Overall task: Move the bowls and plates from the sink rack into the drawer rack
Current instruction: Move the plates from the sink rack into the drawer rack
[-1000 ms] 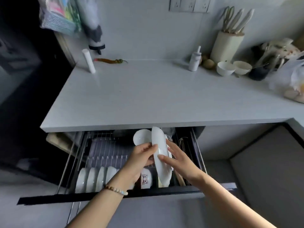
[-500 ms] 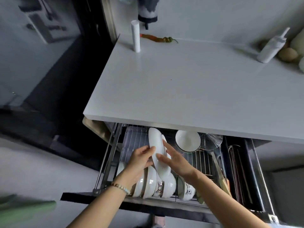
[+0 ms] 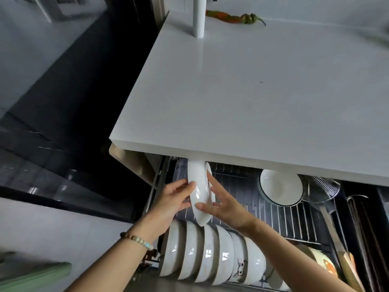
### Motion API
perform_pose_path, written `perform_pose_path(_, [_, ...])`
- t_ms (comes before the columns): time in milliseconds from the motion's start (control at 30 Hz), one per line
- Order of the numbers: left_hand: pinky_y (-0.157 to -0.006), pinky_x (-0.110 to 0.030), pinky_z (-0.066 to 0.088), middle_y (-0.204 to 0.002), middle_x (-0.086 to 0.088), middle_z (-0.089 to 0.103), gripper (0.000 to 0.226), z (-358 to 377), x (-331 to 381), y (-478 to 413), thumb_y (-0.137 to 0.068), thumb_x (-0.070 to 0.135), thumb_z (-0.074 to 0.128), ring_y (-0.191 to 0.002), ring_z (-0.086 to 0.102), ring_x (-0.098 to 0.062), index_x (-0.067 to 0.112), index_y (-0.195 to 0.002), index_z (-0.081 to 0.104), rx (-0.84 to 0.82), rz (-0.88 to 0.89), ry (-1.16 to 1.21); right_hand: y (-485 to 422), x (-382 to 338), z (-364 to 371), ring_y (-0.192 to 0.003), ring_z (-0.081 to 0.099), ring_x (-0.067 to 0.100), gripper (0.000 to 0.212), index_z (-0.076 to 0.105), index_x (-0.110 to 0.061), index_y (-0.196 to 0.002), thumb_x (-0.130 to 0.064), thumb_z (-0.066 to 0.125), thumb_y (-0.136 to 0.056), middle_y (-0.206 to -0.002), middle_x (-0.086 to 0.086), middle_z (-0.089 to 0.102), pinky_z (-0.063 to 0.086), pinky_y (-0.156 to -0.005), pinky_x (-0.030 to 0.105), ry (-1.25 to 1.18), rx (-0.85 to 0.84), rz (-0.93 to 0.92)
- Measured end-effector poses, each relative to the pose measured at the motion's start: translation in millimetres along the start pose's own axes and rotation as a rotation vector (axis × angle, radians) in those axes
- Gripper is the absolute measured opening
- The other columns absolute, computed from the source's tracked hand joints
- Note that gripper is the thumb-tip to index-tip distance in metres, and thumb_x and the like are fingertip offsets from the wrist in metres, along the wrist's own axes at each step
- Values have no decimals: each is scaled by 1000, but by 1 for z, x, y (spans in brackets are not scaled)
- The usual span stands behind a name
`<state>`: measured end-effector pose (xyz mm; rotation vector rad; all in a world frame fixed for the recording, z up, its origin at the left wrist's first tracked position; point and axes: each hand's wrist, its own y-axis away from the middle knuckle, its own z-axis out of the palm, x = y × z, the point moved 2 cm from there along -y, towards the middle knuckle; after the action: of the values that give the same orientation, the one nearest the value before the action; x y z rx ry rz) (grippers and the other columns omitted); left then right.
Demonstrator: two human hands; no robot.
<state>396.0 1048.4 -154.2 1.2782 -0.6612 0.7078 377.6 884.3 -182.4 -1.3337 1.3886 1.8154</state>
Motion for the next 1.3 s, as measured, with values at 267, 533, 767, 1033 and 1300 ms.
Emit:
perform_pose_path(267, [-84, -26, 56, -107, -3, 72, 26, -39, 17, -25, -88, 23, 58, -101, 67, -13, 14, -110, 67, -149, 132, -164, -39, 13, 30, -106, 37, -35, 99, 13, -42, -149, -8, 75, -80, -127, -45, 34, 42, -82, 0, 4, 65, -120])
perform_pose_path(533, [-86, -28, 56, -112, -8, 69, 31, -57, 6, -46, -91, 18, 55, -105, 66, -19, 8, -119, 62, -151, 157, -135, -66, 25, 38, -106, 35, -34, 102, 13, -46, -148, -10, 77, -77, -118, -53, 35, 40, -83, 2, 17, 83, -96])
perform_pose_path(767, [-90, -31, 54, -113, -9, 69, 30, -56, -7, -56, -93, 16, 54, -106, 65, -20, 9, -120, 61, -126, 136, -143, -77, 34, 40, -125, 30, -10, 102, 8, -52, -139, -9, 77, -78, -120, -45, 28, 41, -78, -1, 1, 86, -54])
perform_pose_path(1033, [-92, -32, 52, -111, -7, 68, 15, -55, -2, -68, -93, 17, 54, -106, 64, -20, 21, -103, 65, -112, 130, -152, -91, 34, 38, -145, 20, 8, 114, 6, -48, -149, -21, 84, -71, -153, -25, 22, 34, -114, 39, 26, 62, -54])
perform_pose_path(1300, [-75, -15, 53, -113, 0, 68, 23, -48, -10, -65, -91, 23, 57, -106, 63, -12, 18, -113, 63, -159, 139, -280, -76, 44, 40, -123, 28, -14, 115, -1, -46, -147, -8, 80, -74, -115, -52, 29, 38, -78, -4, -28, 134, -72])
